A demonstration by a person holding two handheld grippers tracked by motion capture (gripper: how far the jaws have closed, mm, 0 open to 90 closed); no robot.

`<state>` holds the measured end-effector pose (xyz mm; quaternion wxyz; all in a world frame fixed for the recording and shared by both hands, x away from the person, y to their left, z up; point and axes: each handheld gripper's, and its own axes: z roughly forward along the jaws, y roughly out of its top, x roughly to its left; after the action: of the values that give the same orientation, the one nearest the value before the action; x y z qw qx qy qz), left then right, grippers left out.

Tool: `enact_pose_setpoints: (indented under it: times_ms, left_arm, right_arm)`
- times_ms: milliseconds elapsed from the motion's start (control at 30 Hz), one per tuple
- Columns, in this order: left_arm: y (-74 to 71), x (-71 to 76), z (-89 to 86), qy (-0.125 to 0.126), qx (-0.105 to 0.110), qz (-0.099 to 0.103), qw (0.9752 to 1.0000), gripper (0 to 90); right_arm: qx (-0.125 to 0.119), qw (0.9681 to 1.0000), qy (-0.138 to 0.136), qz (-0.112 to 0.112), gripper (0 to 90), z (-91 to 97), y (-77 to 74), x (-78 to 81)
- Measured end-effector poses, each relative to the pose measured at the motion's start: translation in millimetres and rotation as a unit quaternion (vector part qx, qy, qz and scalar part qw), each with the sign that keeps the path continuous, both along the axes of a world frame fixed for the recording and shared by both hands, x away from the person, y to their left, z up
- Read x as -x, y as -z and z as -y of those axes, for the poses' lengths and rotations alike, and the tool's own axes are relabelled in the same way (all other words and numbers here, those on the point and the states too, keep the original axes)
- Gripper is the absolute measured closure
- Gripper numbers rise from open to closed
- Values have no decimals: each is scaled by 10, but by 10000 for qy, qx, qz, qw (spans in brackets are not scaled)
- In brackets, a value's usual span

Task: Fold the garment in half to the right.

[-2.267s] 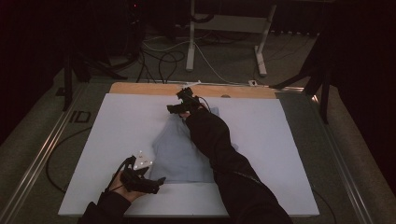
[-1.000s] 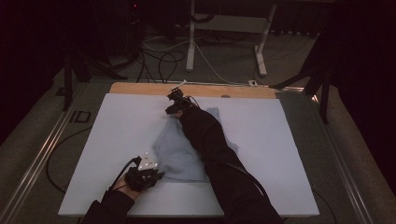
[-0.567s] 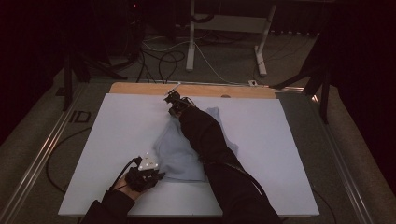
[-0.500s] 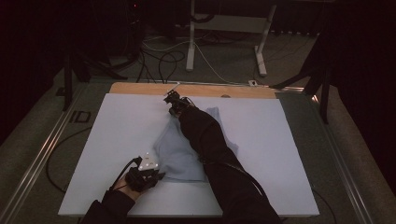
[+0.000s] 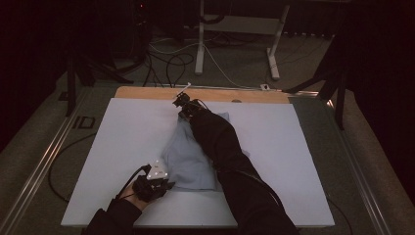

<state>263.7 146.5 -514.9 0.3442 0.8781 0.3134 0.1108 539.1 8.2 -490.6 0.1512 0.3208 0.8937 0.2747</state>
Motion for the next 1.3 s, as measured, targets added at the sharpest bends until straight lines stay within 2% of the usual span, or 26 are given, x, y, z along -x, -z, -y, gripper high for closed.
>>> enact_pose_setpoints:
  times_ms: [67,267,333,567,667,767,867,900,1067,1100,1133,1267,1300]
  left_arm:
    - [-21,-1,3,4,31,34,10000,837]
    - [-89,-24,15,266,28,117,9996,837]
    - [-107,-34,20,377,86,176,9991,836]
    - [-186,-78,70,719,25,366,9967,836]
    - [-223,-103,86,826,-44,380,9959,835]
    - [-262,-135,96,903,-152,304,9953,835]
    - [-293,-143,102,971,-155,312,9947,835]
    - [-324,-147,119,1084,-194,341,9933,835]
    - [-404,-152,202,1305,-263,397,9903,835]
    - [-404,-152,202,1305,-263,397,9903,835]
    - [-436,-152,243,1405,-328,450,9885,835]
    - [-498,-159,313,1572,-426,512,9853,835]
    - [-512,-162,329,1574,-449,521,9851,835]
  right_arm:
    - [-56,10000,-22,-11,872,26,-33,7]
    - [-132,9996,-258,34,872,87,-136,52]
    - [-126,9994,-316,50,872,111,-170,66]
    - [-255,9989,-379,100,872,244,-292,74]
    - [-303,9988,-380,84,872,298,-329,80]
    - [-297,9985,-439,105,872,349,-356,79]
    - [-345,9983,-467,102,872,396,-375,71]
    - [-382,9980,-495,120,872,415,-385,70]
    - [-475,9975,-473,200,872,525,-438,64]
    - [-475,9975,-473,200,872,525,-438,64]
    - [-504,9974,-461,213,872,537,-441,66]
    - [-580,9965,-526,278,872,640,-489,77]
    - [-603,9965,-513,272,872,659,-503,82]
